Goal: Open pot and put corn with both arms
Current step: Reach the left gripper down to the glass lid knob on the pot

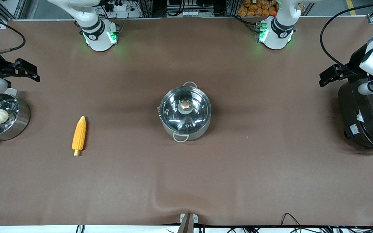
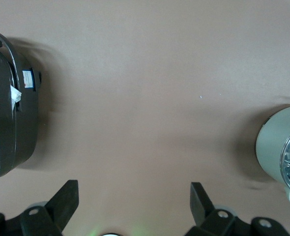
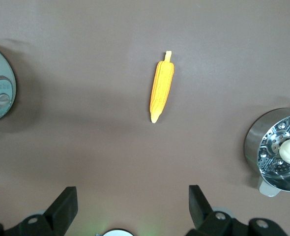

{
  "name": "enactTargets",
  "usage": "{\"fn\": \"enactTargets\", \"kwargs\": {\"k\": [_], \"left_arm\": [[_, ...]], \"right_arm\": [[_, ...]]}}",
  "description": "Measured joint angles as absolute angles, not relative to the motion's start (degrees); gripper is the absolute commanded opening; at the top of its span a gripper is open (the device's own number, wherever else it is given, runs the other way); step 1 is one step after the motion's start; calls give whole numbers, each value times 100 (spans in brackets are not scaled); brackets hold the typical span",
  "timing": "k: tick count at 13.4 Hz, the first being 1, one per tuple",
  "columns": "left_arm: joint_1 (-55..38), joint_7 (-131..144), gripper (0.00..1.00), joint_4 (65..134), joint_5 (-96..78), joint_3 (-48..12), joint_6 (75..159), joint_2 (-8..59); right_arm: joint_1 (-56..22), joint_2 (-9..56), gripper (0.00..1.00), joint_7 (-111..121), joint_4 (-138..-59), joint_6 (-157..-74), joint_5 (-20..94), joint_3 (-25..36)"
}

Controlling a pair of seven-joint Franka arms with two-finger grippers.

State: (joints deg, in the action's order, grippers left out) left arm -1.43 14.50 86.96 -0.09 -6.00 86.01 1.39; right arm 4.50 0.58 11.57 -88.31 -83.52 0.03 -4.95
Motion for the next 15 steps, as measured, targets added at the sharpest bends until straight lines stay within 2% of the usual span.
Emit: {"fn": "enactTargets", "kwargs": {"k": [6, 8, 11, 15], "left_arm": [[-154, 1411, 100, 8669, 10, -648, 8516, 143], [-354, 1497, 100, 8679, 53, -880, 8505, 212], [-1283, 2755, 100, 8680, 97, -1374, 8617, 500], [-2619, 5225, 100, 8437, 115, -1465, 9697, 1496]], "right_arm": [[436, 88, 100, 1072, -8706, -8352, -1, -492], [435, 131, 100, 1079, -8702, -8342, -39, -486], [469, 336, 100, 1078, -8703, -8035, -92, -451], [561, 778, 100, 1077, -8771, -8373, -100, -387]]}}
